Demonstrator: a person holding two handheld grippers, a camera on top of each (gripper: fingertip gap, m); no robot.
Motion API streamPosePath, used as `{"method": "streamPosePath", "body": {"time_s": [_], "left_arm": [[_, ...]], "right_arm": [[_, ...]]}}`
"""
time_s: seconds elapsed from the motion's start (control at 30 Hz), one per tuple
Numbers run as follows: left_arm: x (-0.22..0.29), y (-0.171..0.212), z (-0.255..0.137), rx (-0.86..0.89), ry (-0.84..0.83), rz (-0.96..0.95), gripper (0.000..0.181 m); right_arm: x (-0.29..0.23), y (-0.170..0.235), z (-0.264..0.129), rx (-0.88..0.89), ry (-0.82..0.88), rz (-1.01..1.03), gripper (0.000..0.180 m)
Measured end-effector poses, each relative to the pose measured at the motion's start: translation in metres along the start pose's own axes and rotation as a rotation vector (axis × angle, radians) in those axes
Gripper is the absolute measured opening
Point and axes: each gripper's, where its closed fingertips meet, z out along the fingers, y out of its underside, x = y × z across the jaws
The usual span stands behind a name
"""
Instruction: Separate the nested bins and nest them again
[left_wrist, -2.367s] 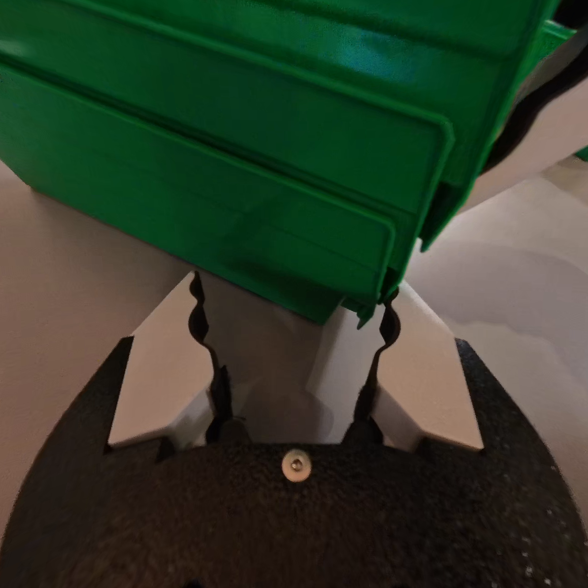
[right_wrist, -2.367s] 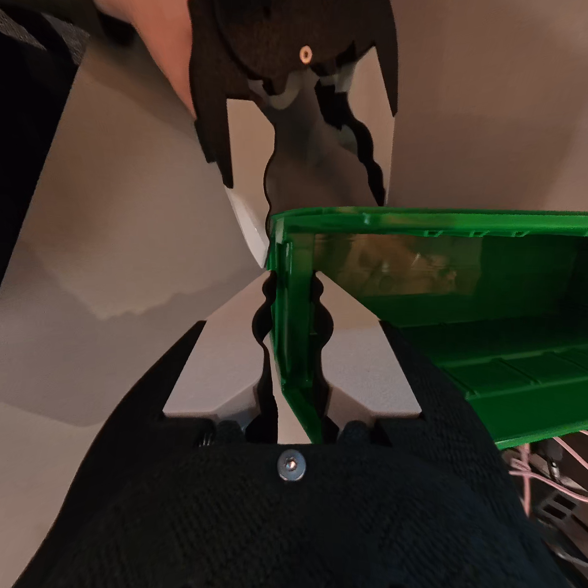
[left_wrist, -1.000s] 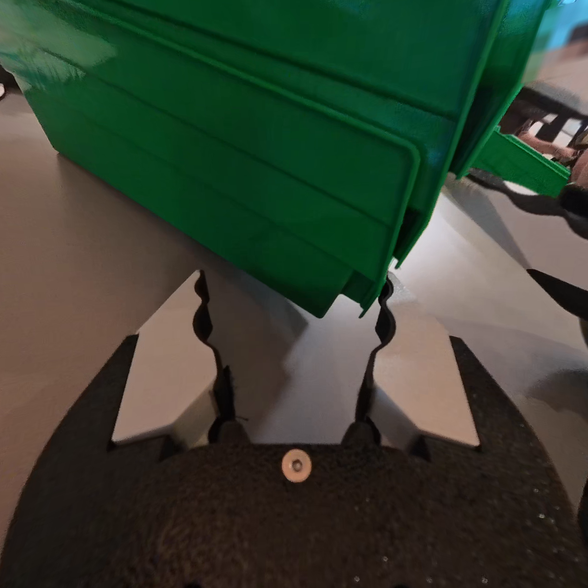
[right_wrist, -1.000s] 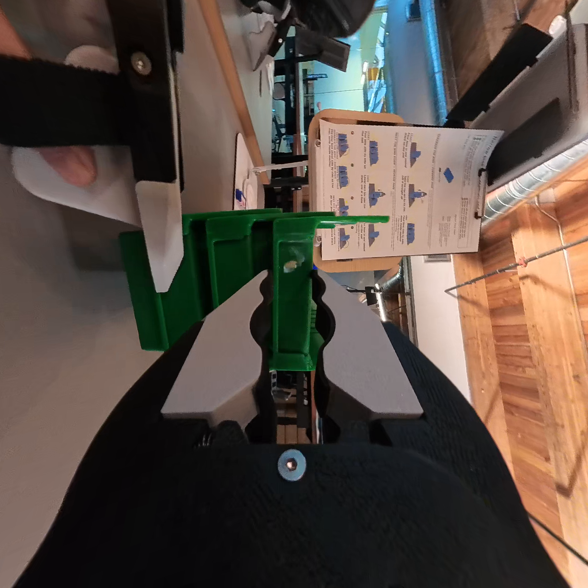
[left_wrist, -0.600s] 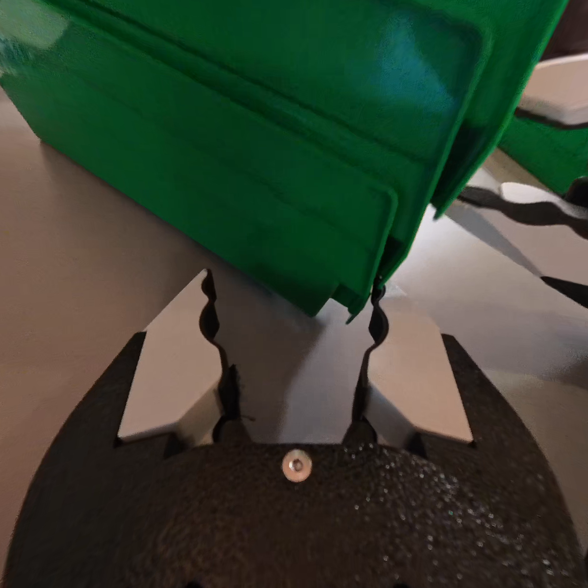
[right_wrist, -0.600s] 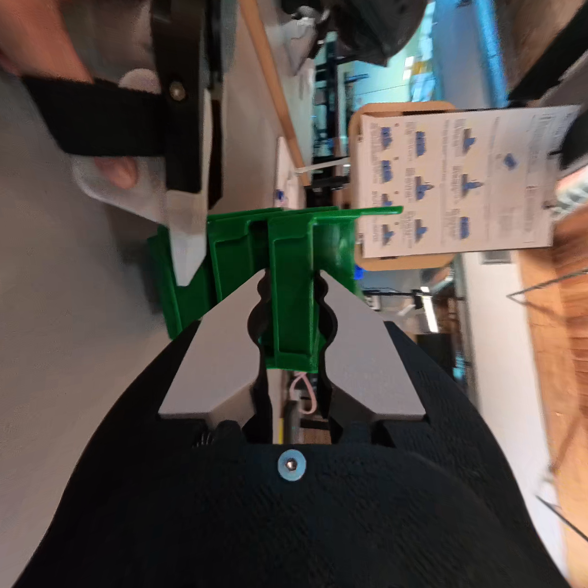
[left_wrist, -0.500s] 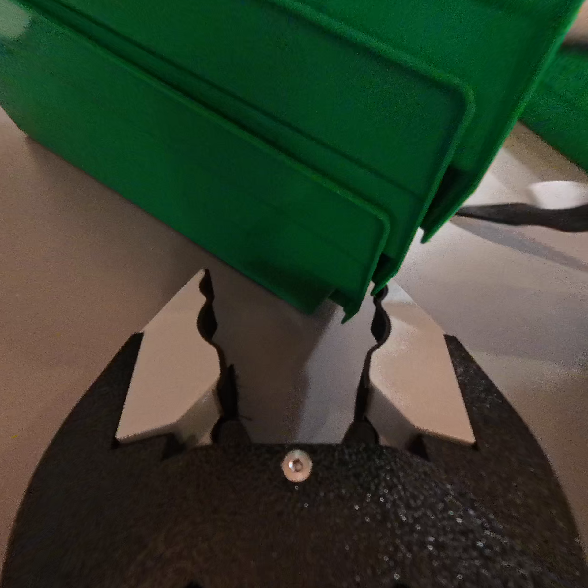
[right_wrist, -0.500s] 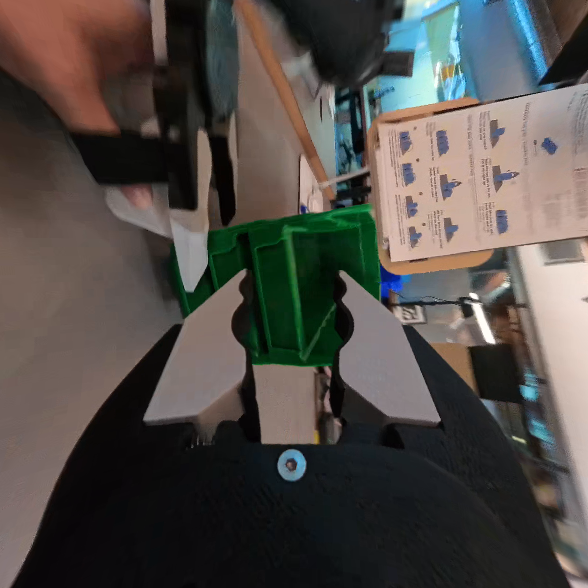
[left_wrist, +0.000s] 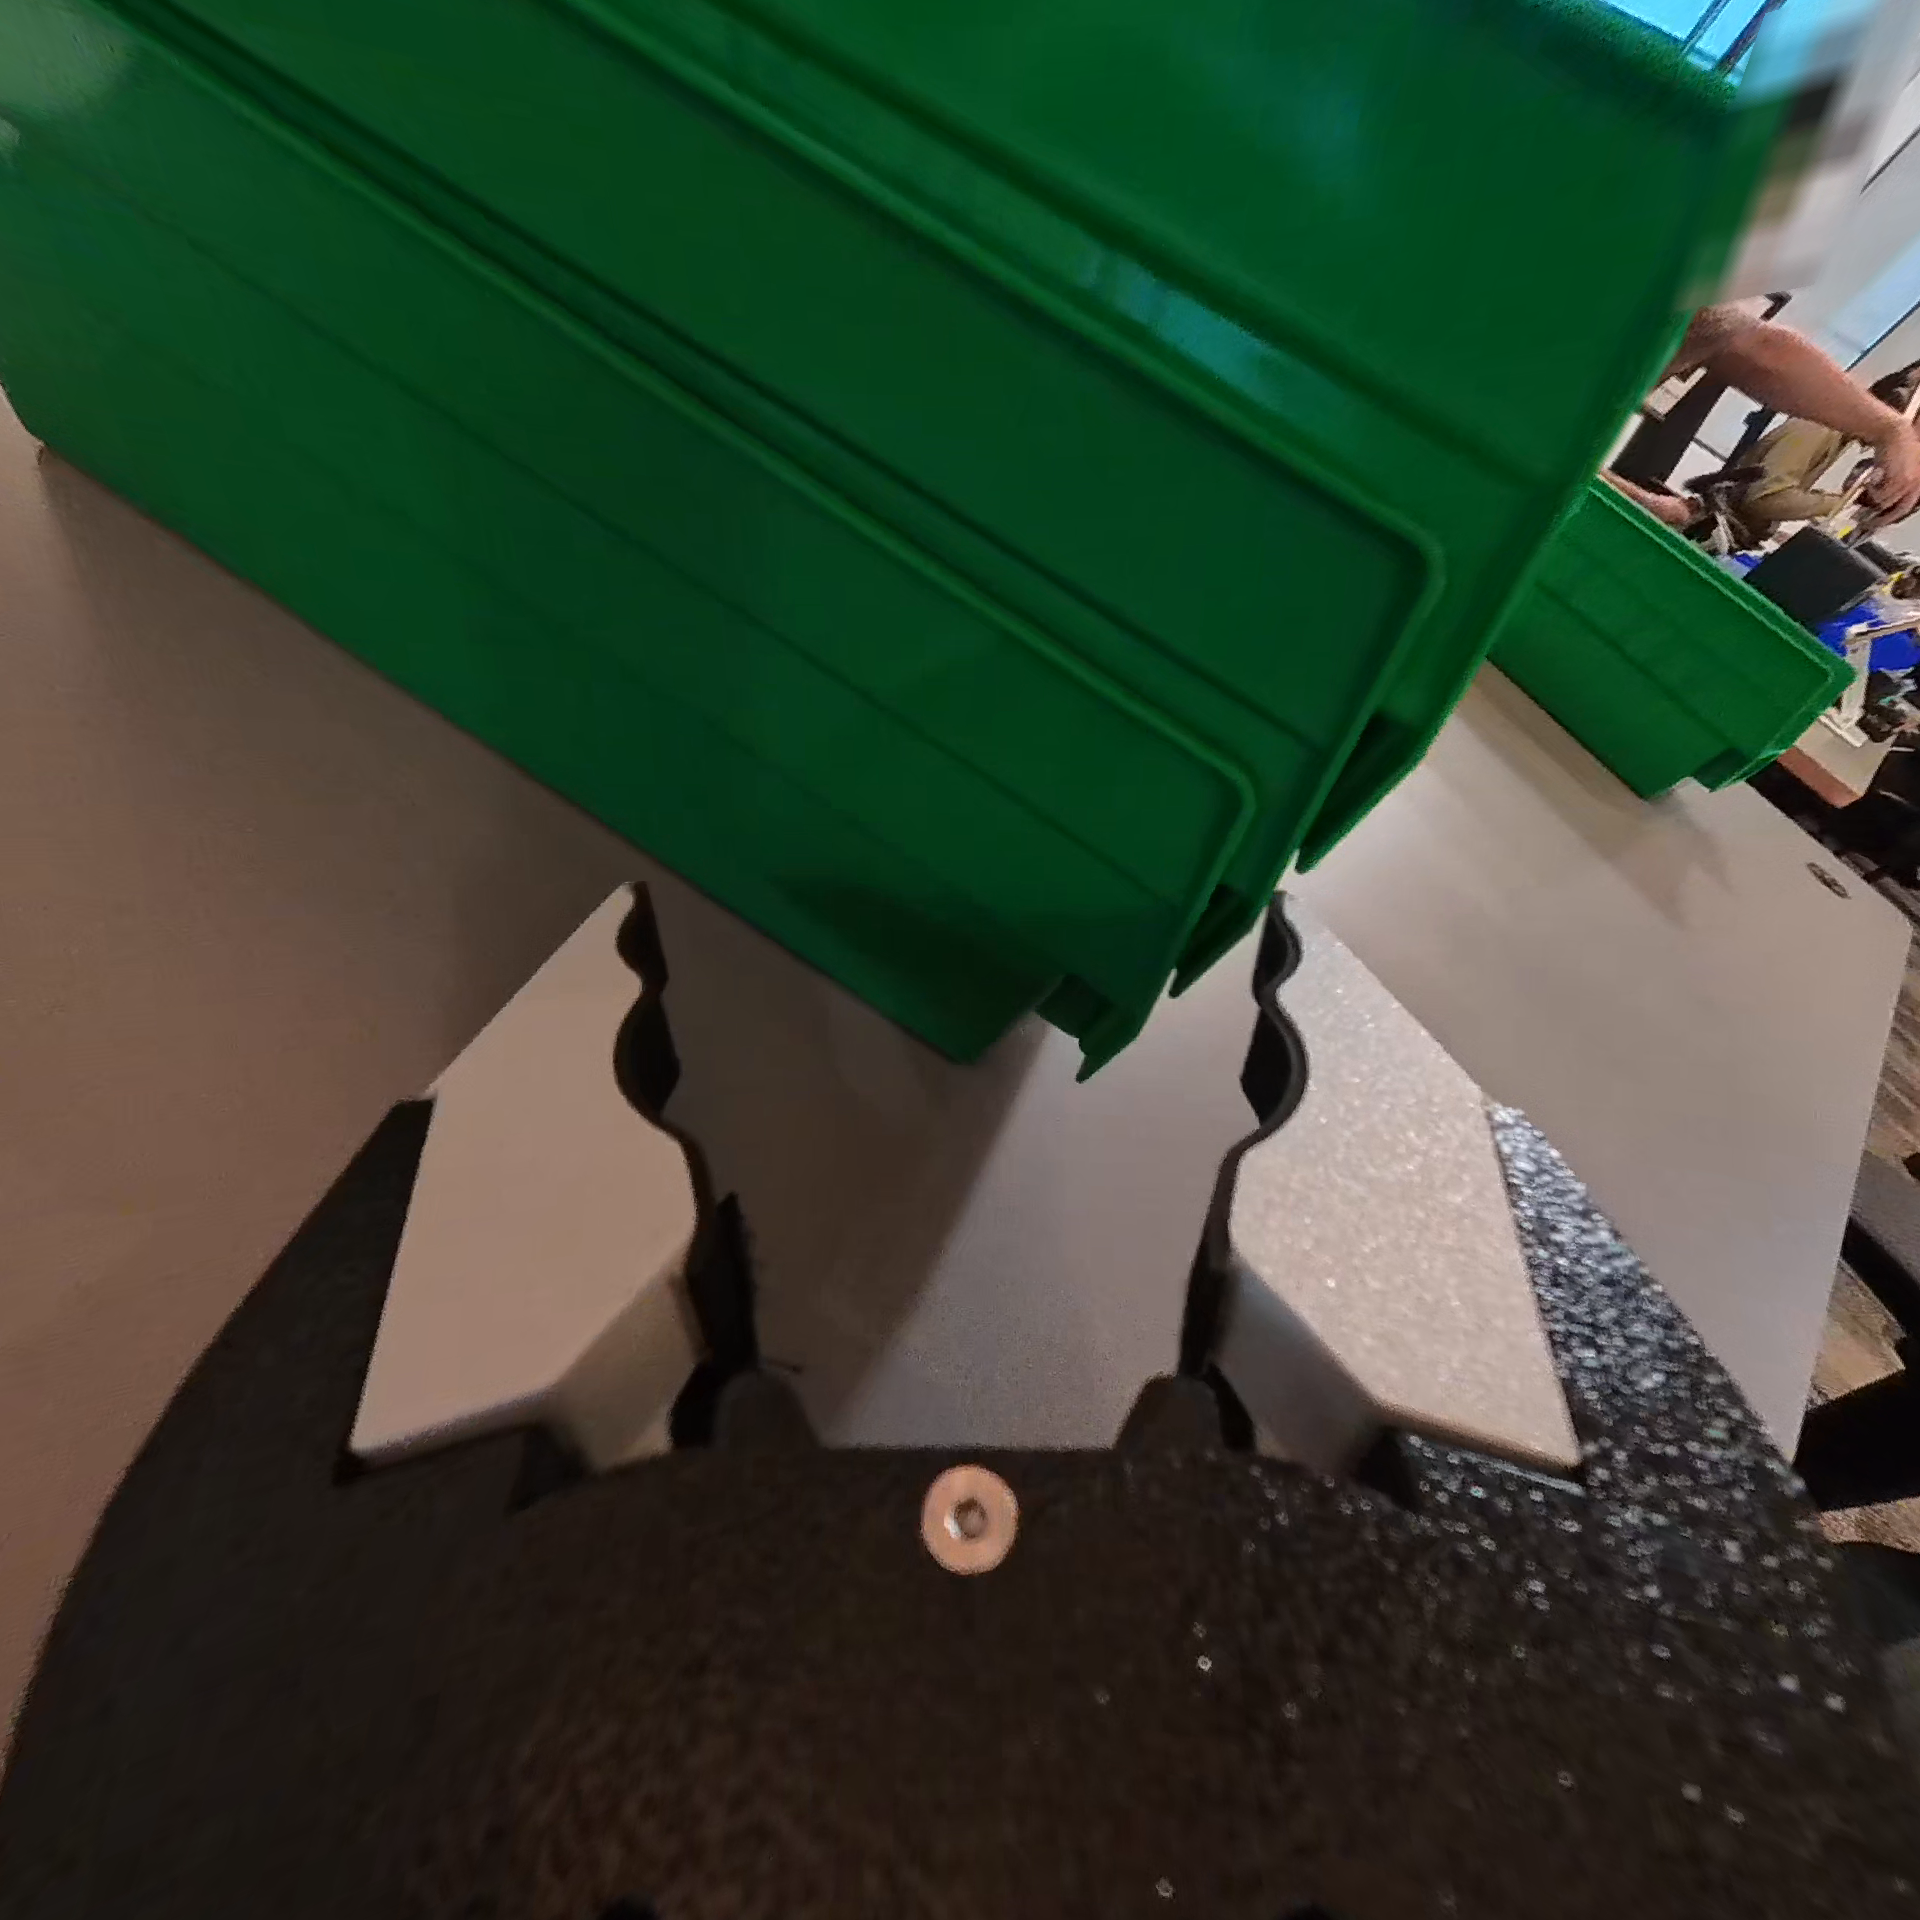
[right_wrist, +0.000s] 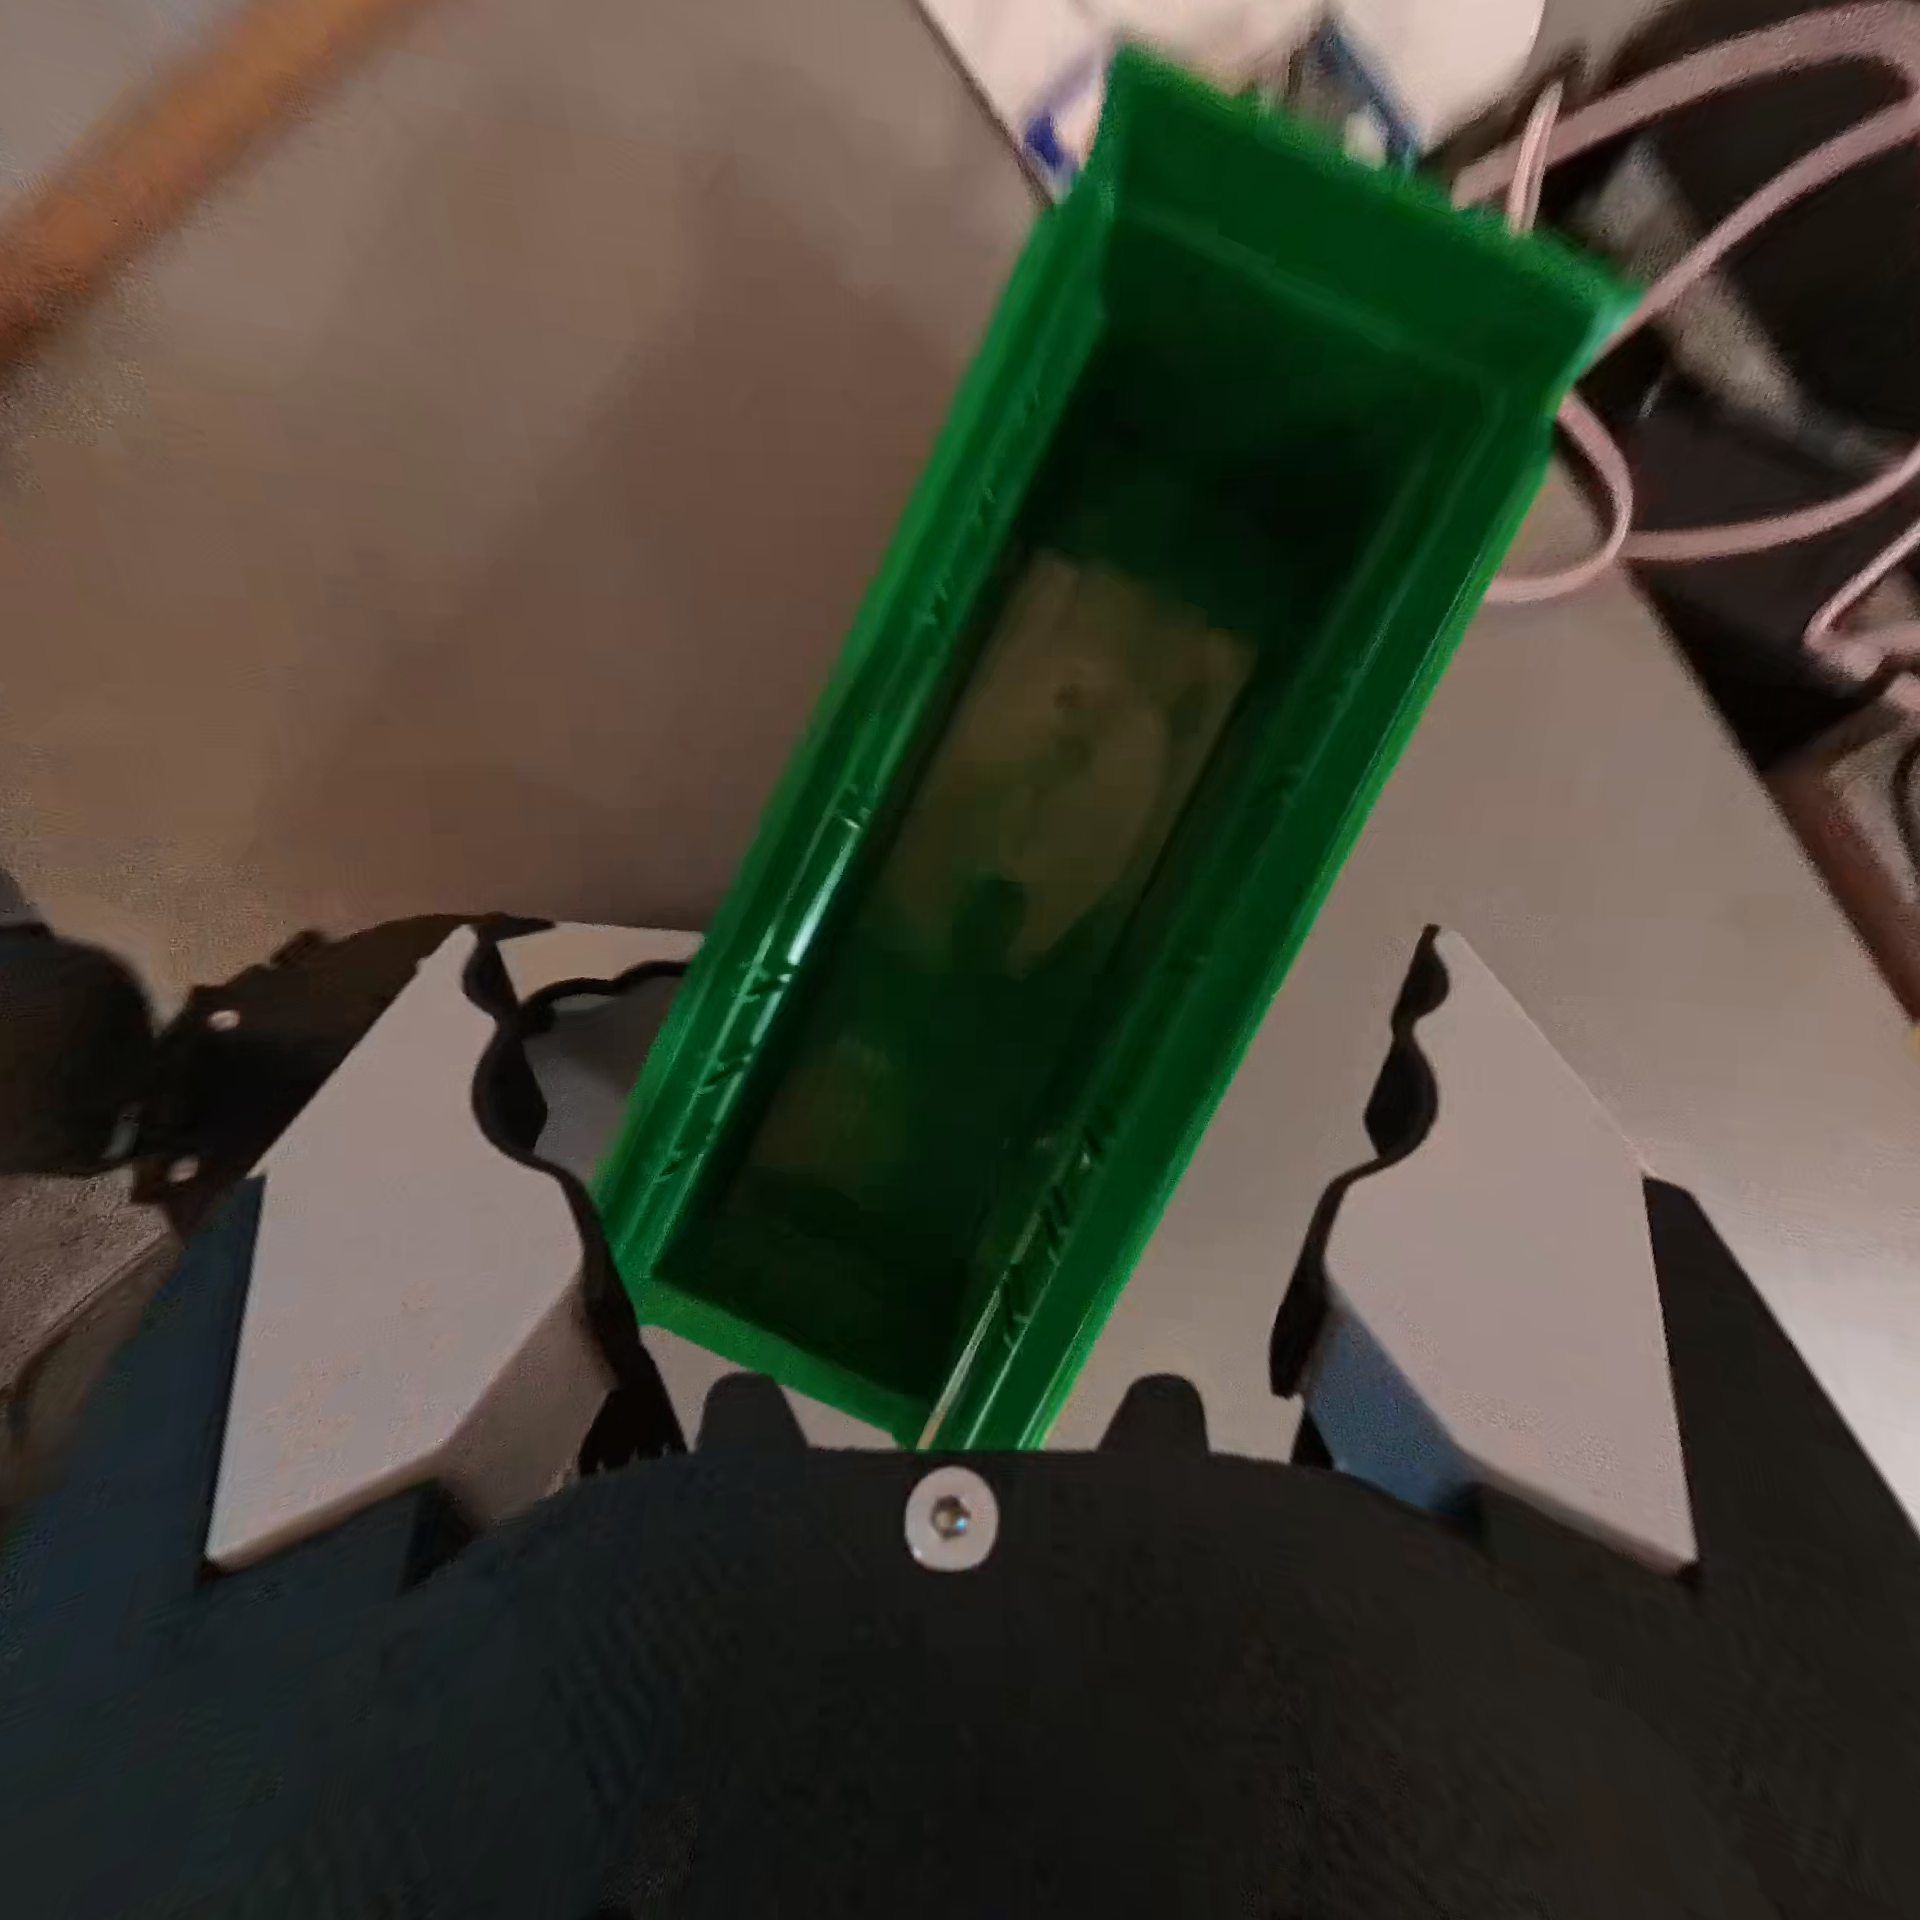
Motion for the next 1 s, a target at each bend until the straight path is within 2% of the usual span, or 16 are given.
{"method": "streamPosePath", "body": {"time_s": [0.1, 0.17, 0.23, 0.43, 0.53, 0.7, 0.83, 0.93, 1.0], "left_arm": [[0.000, 0.000, 0.001, -0.002, -0.010, 0.012, 0.113], [0.005, 0.000, 0.002, 0.003, 0.011, 0.005, 0.114], [0.006, 0.001, 0.004, -0.004, 0.022, -0.008, 0.115], [0.006, 0.000, 0.004, 0.004, 0.033, -0.028, 0.117], [0.005, 0.000, 0.004, 0.008, 0.033, -0.033, 0.117], [0.005, -0.002, 0.003, 0.022, 0.038, -0.041, 0.119], [0.006, -0.008, -0.001, 0.068, 0.045, -0.041, 0.123], [0.003, -0.012, -0.003, 0.098, 0.034, -0.040, 0.129], [0.001, -0.015, -0.005, 0.118, 0.018, -0.038, 0.135]], "right_arm": [[0.004, 0.021, 0.027, -0.230, -0.010, 0.076, 0.156], [0.009, 0.026, 0.034, -0.298, 0.012, 0.084, 0.138], [0.011, 0.022, 0.033, -0.308, 0.027, 0.078, 0.125], [0.014, 0.002, 0.030, -0.239, 0.078, 0.018, 0.110], [0.013, -0.014, 0.021, -0.159, 0.051, 0.043, 0.106], [0.018, -0.032, -0.018, -0.058, 0.038, 0.052, 0.105], [0.032, -0.038, -0.072, 0.085, 0.038, 0.069, 0.104], [0.056, -0.021, -0.120, 0.187, 0.047, 0.109, 0.104], [0.079, 0.006, -0.147, 0.231, 0.073, 0.154, 0.104]]}}
